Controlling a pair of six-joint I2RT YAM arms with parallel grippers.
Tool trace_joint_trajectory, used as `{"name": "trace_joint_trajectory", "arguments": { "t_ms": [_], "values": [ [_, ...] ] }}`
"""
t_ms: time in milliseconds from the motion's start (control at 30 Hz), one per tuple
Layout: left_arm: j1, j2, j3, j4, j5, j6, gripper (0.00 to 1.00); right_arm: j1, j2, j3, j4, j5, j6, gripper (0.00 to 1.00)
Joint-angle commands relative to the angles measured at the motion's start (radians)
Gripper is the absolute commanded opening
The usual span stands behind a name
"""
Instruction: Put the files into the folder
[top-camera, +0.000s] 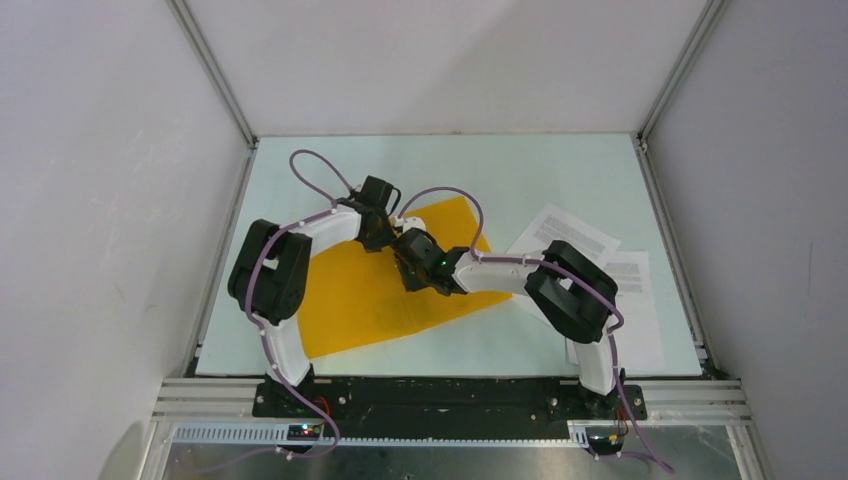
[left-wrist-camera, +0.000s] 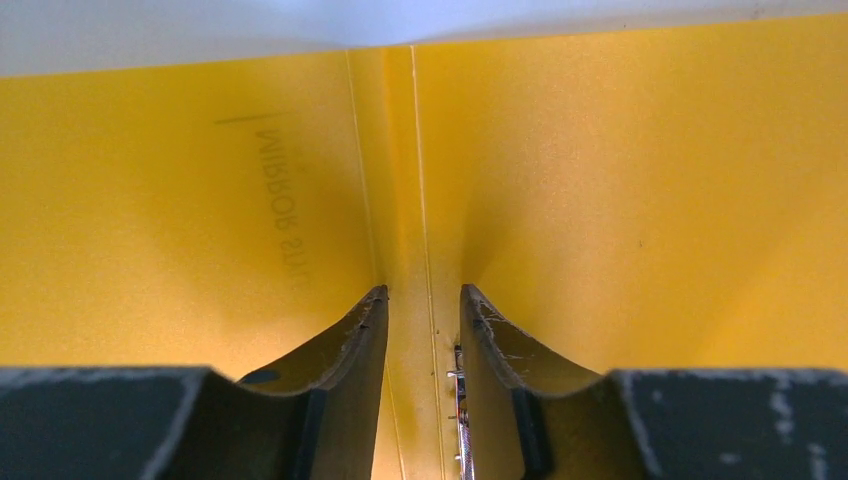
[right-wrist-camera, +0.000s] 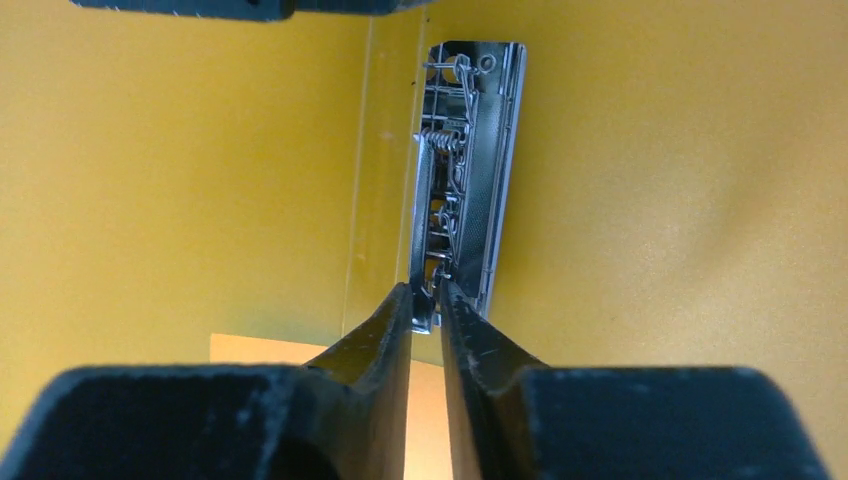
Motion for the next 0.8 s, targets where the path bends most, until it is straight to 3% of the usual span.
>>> {"name": "trace_joint_trajectory", "arguments": {
  "t_ms": [0, 233, 600, 767],
  "values": [
    [-0.025, 0.058, -0.067, -0.036, 0.082, -0.021, 0.40, -0.016, 0.045, 0.029, -0.047, 0.060, 0.021, 0.18],
    [-0.027, 0.013, -0.053, -0.032, 0.133, -0.033, 0.48, -0.025, 0.064, 0.013, -0.069, 0.072, 0.007, 0.09],
    [-0.074, 0.014, -0.084, -0.031, 0.098, -0.115, 0.31, -0.036, 0.064, -0.017, -0.027, 0.025, 0.000, 0.05],
    [-0.073, -0.026, -0.145, -0.033, 0.027, -0.152, 0.29, -0.049, 0.054, -0.028, -0.016, 0.006, 0.009, 0.06]
  ]
}}
